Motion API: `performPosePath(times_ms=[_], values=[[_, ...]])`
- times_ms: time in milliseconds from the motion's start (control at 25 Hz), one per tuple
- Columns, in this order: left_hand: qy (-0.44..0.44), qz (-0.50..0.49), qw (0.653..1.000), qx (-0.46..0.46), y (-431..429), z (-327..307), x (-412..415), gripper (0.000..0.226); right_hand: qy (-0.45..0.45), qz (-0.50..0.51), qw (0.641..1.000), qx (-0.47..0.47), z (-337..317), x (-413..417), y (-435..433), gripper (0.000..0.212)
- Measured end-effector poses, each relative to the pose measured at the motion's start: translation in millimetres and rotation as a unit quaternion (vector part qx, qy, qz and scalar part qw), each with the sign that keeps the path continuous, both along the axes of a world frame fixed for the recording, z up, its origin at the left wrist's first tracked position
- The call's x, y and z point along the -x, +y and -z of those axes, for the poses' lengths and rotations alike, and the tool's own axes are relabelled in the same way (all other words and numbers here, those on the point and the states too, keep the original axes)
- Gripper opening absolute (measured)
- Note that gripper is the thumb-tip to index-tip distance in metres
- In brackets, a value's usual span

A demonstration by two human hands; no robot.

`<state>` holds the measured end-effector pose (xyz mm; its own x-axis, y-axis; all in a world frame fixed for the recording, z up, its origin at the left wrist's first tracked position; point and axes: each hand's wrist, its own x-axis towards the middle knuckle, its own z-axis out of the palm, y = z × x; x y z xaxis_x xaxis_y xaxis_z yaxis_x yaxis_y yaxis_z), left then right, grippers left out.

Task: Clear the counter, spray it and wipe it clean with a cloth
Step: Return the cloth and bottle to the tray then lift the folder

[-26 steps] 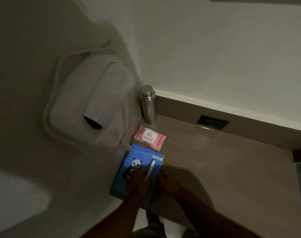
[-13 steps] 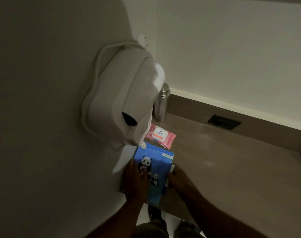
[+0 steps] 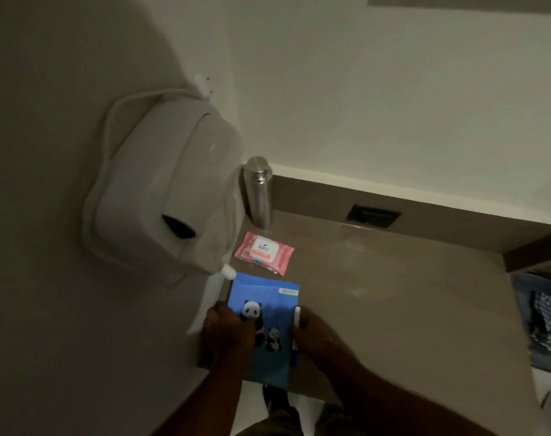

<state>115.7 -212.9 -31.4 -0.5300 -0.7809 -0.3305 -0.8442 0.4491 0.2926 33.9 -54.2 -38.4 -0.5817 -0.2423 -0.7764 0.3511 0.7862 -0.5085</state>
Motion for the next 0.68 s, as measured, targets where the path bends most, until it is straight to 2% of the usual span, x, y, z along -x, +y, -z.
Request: performPosePath(times_ms=[80,160,280,400,480,560,600,640,680], values=[[0.089,-0.048,0.990,-0.096,-6,6,-3,0.047,0.015,-0.022,0.999,0.024,-2,3,10,0.042],[0.154,-0.070,0.964,-0.207,-12,3,-3,0.034,0.012,-0.024,0.999,0.036,-1,5,20,0.043],[0.223,-0.074,0.928,-0.288,-8,-14,8,0.018,-0.017,0.035,0.996,0.077,1,13,38,0.039],[0.246,-0.067,0.887,-0.385,14,-39,34,0.022,-0.086,0.205,0.961,0.167,1,27,57,0.033],[0.258,-0.057,0.875,-0.406,36,-47,61,0.026,-0.140,0.313,0.911,0.228,-3,42,76,0.029],[0.272,-0.063,0.865,-0.416,60,-47,90,0.031,-0.178,0.401,0.854,0.281,-9,59,101,0.033],[0.275,-0.072,0.860,-0.425,73,-46,106,0.034,-0.173,0.422,0.844,0.281,-13,68,115,0.035],[0.273,-0.086,0.853,-0.436,86,-44,121,0.036,-0.146,0.424,0.852,0.269,-16,78,131,0.033],[0.267,-0.099,0.848,-0.446,100,-43,136,0.038,-0.101,0.407,0.876,0.239,-18,89,148,0.030]])
